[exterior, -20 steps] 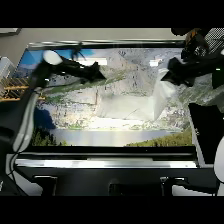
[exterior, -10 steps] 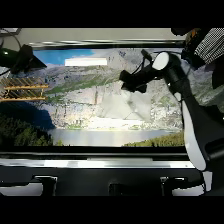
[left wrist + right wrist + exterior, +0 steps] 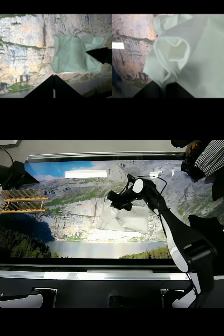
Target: Fold the clothes and pants, and hang the long-sleeved shirts on hangers.
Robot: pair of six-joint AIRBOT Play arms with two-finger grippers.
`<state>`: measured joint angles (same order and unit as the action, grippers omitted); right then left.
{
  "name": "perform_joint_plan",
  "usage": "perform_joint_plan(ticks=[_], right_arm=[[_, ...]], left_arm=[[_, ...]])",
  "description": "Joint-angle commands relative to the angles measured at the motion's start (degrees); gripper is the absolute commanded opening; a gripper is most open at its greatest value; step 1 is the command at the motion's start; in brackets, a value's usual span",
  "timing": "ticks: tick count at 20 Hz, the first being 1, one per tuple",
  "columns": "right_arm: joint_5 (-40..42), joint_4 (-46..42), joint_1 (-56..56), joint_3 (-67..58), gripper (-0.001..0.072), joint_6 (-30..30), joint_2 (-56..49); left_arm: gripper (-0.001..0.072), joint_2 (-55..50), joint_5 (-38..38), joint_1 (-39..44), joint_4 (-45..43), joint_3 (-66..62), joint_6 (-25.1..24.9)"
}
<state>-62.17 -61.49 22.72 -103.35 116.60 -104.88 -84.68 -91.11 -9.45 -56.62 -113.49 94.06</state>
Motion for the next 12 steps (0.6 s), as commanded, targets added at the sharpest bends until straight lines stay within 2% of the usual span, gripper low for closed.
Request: perform_joint_plan(ticks=[1, 7, 9, 10, 12], right_arm=[[2.7, 0.2, 0.2, 0.0, 0.0031, 0.0, -1.6], [6.8, 1.7, 0.2, 0.0, 0.0044, 0.0, -2.8], [6.5, 3.6, 0.4, 0.0, 0.0210, 0.0, -2.9], [6.2, 5.9, 0.7, 0.0, 0.0243, -1.0, -2.8], [6.2, 15.6, 1.2, 0.0, 0.0376, -8.5, -2.6]], left_arm=[[0.0021, 0.0, 0.1, -0.1, 0.0, 0.1, -0.2], [0.0021, 0.0, 0.0, -0.1, 0.0, 0.1, -0.2], [0.0021, 0.0, 0.0, 0.0, 0.0, 0.1, -0.2], [0.0021, 0.0, 0.0, 0.0, 0.0, 0.1, -0.2], [0.0022, 0.0, 0.0, 0.0, 0.0, 0.1, -0.2]])
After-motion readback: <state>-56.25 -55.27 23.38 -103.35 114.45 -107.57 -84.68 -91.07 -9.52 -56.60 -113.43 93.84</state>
